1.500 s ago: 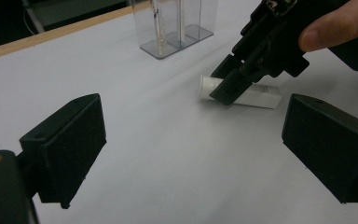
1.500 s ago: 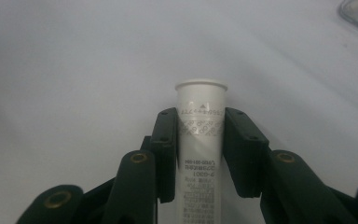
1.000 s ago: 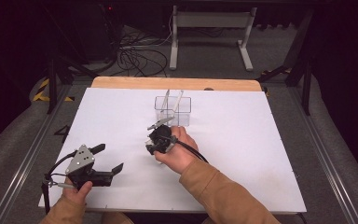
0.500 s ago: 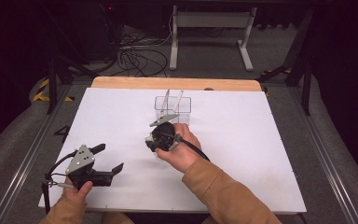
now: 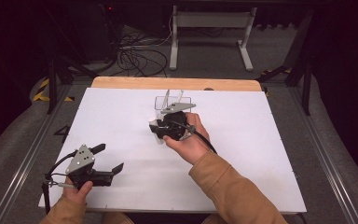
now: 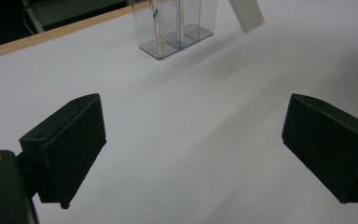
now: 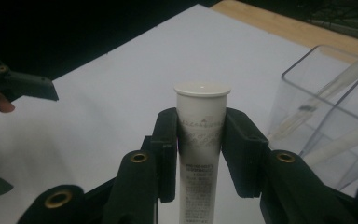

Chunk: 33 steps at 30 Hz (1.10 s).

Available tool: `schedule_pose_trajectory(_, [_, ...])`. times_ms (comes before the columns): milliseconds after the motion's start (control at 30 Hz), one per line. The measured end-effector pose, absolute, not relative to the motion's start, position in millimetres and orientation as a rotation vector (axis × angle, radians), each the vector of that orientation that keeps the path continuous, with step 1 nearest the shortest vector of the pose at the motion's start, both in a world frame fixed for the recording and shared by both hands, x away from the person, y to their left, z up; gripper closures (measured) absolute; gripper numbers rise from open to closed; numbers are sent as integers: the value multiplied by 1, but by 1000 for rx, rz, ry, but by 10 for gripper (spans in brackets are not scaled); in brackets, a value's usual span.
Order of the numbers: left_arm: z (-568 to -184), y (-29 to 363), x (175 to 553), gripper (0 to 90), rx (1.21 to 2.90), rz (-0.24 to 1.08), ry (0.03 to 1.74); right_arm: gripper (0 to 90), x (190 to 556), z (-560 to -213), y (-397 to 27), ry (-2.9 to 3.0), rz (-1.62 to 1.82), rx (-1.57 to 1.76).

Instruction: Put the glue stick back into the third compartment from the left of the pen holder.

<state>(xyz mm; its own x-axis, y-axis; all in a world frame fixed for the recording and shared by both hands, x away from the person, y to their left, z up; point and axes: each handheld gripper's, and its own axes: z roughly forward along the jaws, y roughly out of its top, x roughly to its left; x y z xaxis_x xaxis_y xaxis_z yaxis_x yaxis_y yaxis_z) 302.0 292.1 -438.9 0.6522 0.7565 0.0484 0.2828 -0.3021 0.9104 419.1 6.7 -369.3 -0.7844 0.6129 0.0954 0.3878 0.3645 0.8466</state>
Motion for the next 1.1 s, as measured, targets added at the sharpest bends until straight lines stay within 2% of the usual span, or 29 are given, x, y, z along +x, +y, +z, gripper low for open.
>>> schedule_pose_trajectory(333, [-439, 292, 302, 69, 1871, 594, 826, 676, 435, -356, -14, 2274, 1466, 925])
schedule_pose_trajectory(1100, [-439, 292, 302, 68, 1873, 597, 823, 675, 468, -352, -46, 2066, 1537, 1055])
